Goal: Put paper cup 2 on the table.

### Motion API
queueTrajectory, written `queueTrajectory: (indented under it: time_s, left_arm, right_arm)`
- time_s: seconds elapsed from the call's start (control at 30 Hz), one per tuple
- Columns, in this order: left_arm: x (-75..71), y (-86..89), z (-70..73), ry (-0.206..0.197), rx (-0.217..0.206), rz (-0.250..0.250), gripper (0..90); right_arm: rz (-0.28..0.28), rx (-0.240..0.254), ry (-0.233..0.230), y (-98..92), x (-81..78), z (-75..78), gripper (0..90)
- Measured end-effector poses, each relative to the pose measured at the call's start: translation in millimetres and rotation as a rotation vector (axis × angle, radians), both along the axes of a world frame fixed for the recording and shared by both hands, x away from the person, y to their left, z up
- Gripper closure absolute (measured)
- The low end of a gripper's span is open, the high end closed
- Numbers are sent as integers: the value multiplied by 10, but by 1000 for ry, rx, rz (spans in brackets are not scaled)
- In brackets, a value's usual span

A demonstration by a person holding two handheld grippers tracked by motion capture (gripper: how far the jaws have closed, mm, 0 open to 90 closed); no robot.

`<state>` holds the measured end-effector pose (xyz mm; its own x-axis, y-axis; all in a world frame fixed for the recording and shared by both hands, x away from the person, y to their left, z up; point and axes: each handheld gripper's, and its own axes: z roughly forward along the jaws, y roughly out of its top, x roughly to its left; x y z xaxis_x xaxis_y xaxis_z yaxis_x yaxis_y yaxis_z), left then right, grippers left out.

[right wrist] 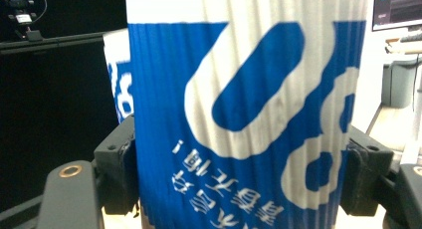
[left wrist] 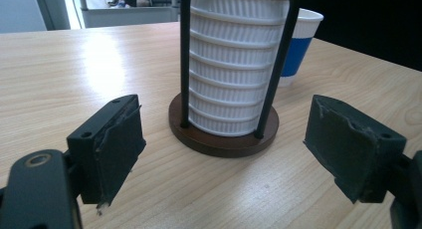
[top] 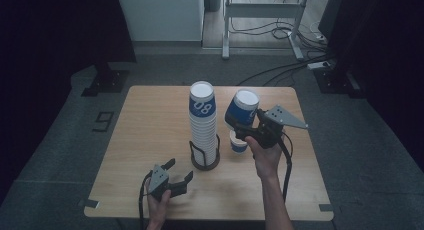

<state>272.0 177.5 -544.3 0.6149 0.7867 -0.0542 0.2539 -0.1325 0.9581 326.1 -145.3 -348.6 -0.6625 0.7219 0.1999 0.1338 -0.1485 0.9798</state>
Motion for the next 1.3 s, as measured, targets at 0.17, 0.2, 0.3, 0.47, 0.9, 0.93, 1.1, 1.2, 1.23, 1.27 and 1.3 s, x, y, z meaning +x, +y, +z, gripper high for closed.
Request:
queueTrajectory:
  time_s: [0.17,0.2,0.3,0.47,0.9,0.93,1.1,1.2,1.23,1.27,1.3]
  left_arm:
    - [10,1,0,7,-9,-17,183]
    - [8,6,-2,4,-17,-27,183]
    - [1,-3,-2,-2,-18,-35,176]
    - [-7,-19,2,-6,-19,-39,195]
    - [-32,-66,46,-8,-58,-91,168]
    - [-32,-66,46,-8,-58,-91,169]
    - [-37,-76,57,-19,-78,-121,192]
    - [-38,-99,71,-24,-82,-138,216]
    - [-35,-110,80,-26,-69,-141,216]
    - [-35,-122,86,-32,-62,-147,219]
    - [-32,-133,90,-33,-72,-156,225]
  right_arm:
    - [3,-2,28,-4,-23,-159,219]
    - [4,1,32,-5,-31,-189,219]
    - [7,8,47,-26,-70,-297,219]
    - [5,-7,61,-28,-106,-406,219]
    - [16,-5,127,45,-177,-773,220]
    - [16,-5,127,45,-177,-773,220]
    - [25,7,152,60,-209,-914,220]
    - [32,8,161,88,-234,-983,220]
    - [34,3,163,100,-242,-1004,220]
    - [35,7,168,112,-249,-1028,220]
    - [38,6,168,124,-254,-1051,220]
